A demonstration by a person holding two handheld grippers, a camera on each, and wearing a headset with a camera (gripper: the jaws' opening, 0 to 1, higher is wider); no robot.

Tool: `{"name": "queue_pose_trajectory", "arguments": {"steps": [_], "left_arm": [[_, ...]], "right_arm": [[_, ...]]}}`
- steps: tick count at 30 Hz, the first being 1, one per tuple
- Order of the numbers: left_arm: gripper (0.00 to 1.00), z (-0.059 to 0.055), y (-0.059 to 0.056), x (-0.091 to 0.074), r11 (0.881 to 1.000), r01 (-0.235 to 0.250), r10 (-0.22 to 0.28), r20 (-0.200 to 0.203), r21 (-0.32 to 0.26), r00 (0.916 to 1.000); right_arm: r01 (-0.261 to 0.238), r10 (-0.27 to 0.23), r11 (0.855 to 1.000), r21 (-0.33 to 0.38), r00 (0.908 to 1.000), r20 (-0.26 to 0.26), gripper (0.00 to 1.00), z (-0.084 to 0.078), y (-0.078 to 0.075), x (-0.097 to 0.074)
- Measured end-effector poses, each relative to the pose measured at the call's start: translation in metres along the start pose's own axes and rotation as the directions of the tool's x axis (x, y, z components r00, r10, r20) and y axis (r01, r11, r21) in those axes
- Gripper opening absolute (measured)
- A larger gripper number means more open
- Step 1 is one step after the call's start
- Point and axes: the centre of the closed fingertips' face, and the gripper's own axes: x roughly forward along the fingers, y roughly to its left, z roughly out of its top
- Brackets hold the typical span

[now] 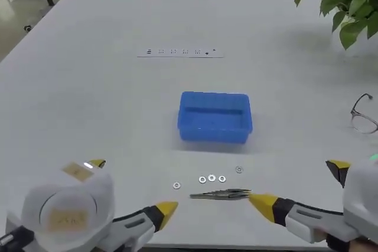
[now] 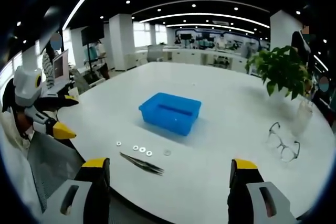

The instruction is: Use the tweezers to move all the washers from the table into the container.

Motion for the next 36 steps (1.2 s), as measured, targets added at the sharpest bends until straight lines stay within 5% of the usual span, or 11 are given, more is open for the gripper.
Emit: {"name": "queue_pose_trajectory", "arguments": {"steps": [10,16,23,26,36], "left_arm": [[0.83,0.002,-0.008,0.013,0.998,0.054,-0.054,-0.010,0.041,0.9985],[0.71,0.004,-0.018,0.022,0.990,0.127,-0.126,-0.029,0.061,0.9916],[0.49,-0.002,-0.038,0.039,0.951,0.256,-0.241,-0.102,0.171,0.9650],[0.34,-0.006,-0.052,0.049,0.918,0.352,-0.330,-0.141,0.183,0.9334],[0.22,-0.018,-0.065,0.077,0.860,0.431,-0.380,-0.223,0.273,0.8978]], "right_arm": [[0.004,-0.005,1.000,-0.024,0.9998,-0.021,0.93,-0.004,-0.001,0.005],[0.037,-0.037,0.999,-0.006,0.9992,-0.013,0.88,-0.007,-0.010,0.003],[0.069,-0.069,0.997,0.028,0.9976,0.007,0.86,-0.007,-0.020,0.004],[0.073,-0.073,0.997,0.011,0.9973,0.001,0.85,-0.008,-0.018,0.005],[0.086,-0.086,0.996,-0.009,0.9962,-0.014,0.83,-0.011,-0.019,0.005]]}}
